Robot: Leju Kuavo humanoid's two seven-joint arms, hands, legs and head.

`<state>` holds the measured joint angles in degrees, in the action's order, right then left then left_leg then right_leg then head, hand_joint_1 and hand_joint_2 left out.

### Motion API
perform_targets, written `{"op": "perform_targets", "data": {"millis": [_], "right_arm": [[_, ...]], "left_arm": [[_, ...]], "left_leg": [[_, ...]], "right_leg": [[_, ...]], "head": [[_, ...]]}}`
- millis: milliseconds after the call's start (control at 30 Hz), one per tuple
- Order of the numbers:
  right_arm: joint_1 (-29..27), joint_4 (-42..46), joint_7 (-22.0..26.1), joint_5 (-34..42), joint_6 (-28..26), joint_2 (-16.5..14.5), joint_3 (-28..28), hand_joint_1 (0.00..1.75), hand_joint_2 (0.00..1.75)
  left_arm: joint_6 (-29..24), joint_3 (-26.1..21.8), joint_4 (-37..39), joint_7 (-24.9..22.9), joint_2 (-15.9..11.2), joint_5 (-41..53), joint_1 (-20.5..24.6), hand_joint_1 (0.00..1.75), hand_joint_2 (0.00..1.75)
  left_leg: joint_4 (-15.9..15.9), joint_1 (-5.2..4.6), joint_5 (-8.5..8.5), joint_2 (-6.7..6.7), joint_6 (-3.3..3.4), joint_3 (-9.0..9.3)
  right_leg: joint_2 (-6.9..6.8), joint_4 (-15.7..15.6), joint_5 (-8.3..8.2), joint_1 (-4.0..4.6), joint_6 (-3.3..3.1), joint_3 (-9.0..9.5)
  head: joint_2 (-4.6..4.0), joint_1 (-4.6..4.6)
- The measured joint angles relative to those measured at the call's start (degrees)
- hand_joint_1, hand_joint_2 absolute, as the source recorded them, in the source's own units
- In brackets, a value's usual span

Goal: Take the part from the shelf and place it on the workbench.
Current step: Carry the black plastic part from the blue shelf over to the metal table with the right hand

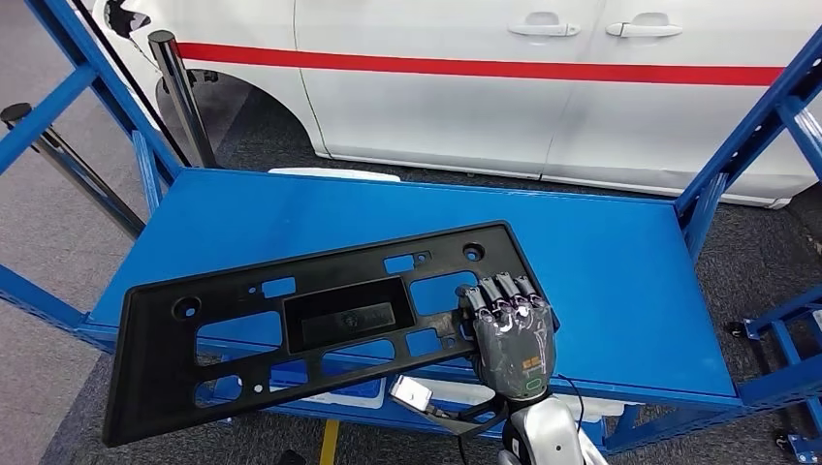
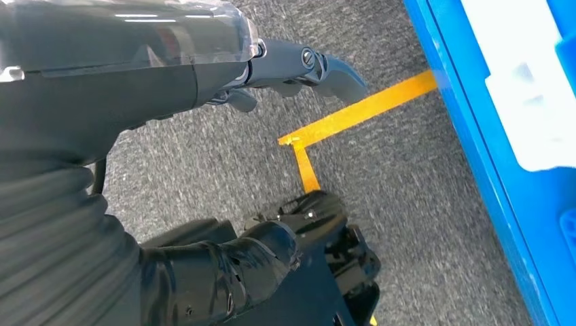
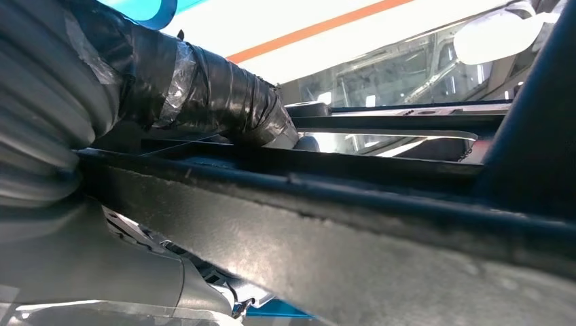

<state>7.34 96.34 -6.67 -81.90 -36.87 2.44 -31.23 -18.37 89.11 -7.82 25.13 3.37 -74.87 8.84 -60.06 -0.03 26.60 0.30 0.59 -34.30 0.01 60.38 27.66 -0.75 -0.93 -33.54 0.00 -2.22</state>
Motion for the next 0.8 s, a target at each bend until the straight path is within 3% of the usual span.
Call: {"op": "perform_targets", "data": {"millis": [67,133,167,200,233,300,367,433,500,567,633,667,700,733,800], "right_arm": [[0.0,0.0,0.0,0.0,0.0,0.0,0.0,1.75,1.75],[0.0,0.0,0.0,0.0,0.0,0.0,0.0,1.75,1.75],[0.0,0.0,0.0,0.0,0.0,-0.1,0.0,1.75,1.75],[0.0,0.0,0.0,0.1,0.0,-0.1,0.0,1.75,1.75],[-0.1,0.0,0.0,0.1,0.0,-0.1,0.0,1.75,1.75],[-0.1,0.0,0.0,0.3,0.0,-0.1,0.0,1.75,1.75],[0.0,0.0,0.0,0.5,0.0,-0.2,0.0,1.75,1.75],[0.0,0.0,0.0,0.6,0.0,-0.2,0.0,1.75,1.75],[-0.1,0.0,0.0,0.6,0.0,-0.2,0.0,1.75,1.75],[0.0,0.0,0.0,0.6,0.0,-0.2,0.1,1.75,1.75],[-0.1,-0.1,0.0,0.6,0.0,-0.2,0.1,1.75,1.75],[-0.2,-0.1,0.0,0.6,0.0,-0.2,0.1,1.75,1.75],[-0.2,-0.2,0.0,0.6,0.0,-0.2,0.1,1.75,1.75],[-0.3,-0.2,0.0,0.6,0.0,-0.2,0.1,1.75,1.75],[-0.3,-0.3,0.0,0.6,0.1,-0.2,0.2,1.75,1.75]], "left_arm": [[0.0,0.0,0.0,0.0,0.0,0.0,0.0,0.0,1.75],[0.0,0.0,0.0,0.0,0.0,0.0,0.0,0.0,1.75],[0.0,0.0,0.0,0.0,0.0,0.0,-0.1,0.0,1.75],[0.0,0.0,0.0,0.0,0.0,0.0,-0.1,0.0,1.75],[0.0,0.0,0.0,0.0,0.0,0.0,-0.2,0.0,1.75],[0.0,0.0,0.0,0.0,0.0,0.0,-0.1,0.0,1.75],[0.0,0.0,0.0,0.0,-0.1,0.0,0.0,0.0,1.75],[0.0,0.0,0.0,0.0,-0.1,0.0,-0.1,0.0,1.75],[0.0,0.0,0.0,0.0,-0.1,0.0,-0.2,0.0,1.75],[0.0,0.0,0.0,0.0,-0.1,0.0,-0.1,0.0,1.75],[0.0,0.0,0.0,0.0,-0.1,0.0,-0.1,0.0,1.75],[0.0,0.0,0.0,0.0,-0.1,0.0,-0.2,0.0,1.75],[0.0,0.0,0.0,0.0,-0.1,0.0,-0.3,0.0,1.75],[0.0,0.0,0.0,0.0,-0.1,0.0,-0.3,0.0,1.75],[0.0,0.0,0.0,0.0,0.0,0.0,-0.3,0.0,1.75]], "left_leg": [[-4.1,0.23,3.14,-0.06,-0.69,-1.67],[-11.3,0.46,7.19,-0.07,-1.25,-4.38],[-13.9,0.53,8.24,-0.07,-1.38,-5.25],[-14.7,0.57,8.23,-0.07,-1.39,-5.21],[-13.2,0.58,7.19,-0.07,-1.27,-4.04],[-5.4,0.49,3.97,-0.11,-0.64,0.6],[0.7,0.13,2.32,-0.15,-0.01,3.79],[1.9,-0.23,2.05,-0.18,0.42,4.05],[2.7,0.04,1.15,-0.1,1.06,4.09],[3.4,0.36,0.1,0.11,1.81,3.88],[3.3,0.25,-0.43,0.22,2.14,3.05],[3.2,0.21,-0.58,0.24,2.12,2.61],[2.9,0.2,-0.71,0.25,2.08,2.19],[2.6,0.2,-0.78,0.25,2.04,1.8],[1.8,0.23,-0.74,0.22,1.84,1.13]], "right_leg": [[-0.15,-0.3,-0.54,-0.2,-0.68,-0.32],[-0.22,-0.3,-0.92,-0.12,-0.86,-0.89],[-0.24,-0.2,-1.1,-0.07,-0.86,-1.19],[-0.25,-0.2,-1.26,-0.04,-0.82,-1.45],[-0.23,-0.1,-1.4,-0.01,-0.76,-1.63],[-0.19,-0.1,-1.66,0.02,-0.53,-1.78],[-0.19,-0.1,-2.01,0.07,-0.03,-1.89],[-0.22,-0.3,-2.48,0.03,0.7,-1.97],[-0.19,-0.3,-2.38,0.05,1.42,-2.09],[-0.08,2.8,0.32,0.08,1.88,-3.38],[-0.02,9.8,4.7,-0.02,2.18,-6.1],[-0.02,12.9,6.13,-0.04,2.33,-7.22],[-0.03,14.5,6.52,-0.05,2.43,-7.52],[-0.04,13.8,5.81,-0.07,2.47,-6.72],[-0.07,7.1,2.93,-0.14,2.34,-2.56]], "head": [[0.0,0.04],[0.0,0.05],[0.0,0.05],[0.0,0.05],[0.0,0.06],[0.0,0.05],[0.0,0.04],[0.0,0.04],[0.0,0.02],[0.0,-0.04],[0.0,-0.07],[0.0,-0.05],[0.0,-0.06],[0.0,-0.06],[0.0,-0.06]]}}
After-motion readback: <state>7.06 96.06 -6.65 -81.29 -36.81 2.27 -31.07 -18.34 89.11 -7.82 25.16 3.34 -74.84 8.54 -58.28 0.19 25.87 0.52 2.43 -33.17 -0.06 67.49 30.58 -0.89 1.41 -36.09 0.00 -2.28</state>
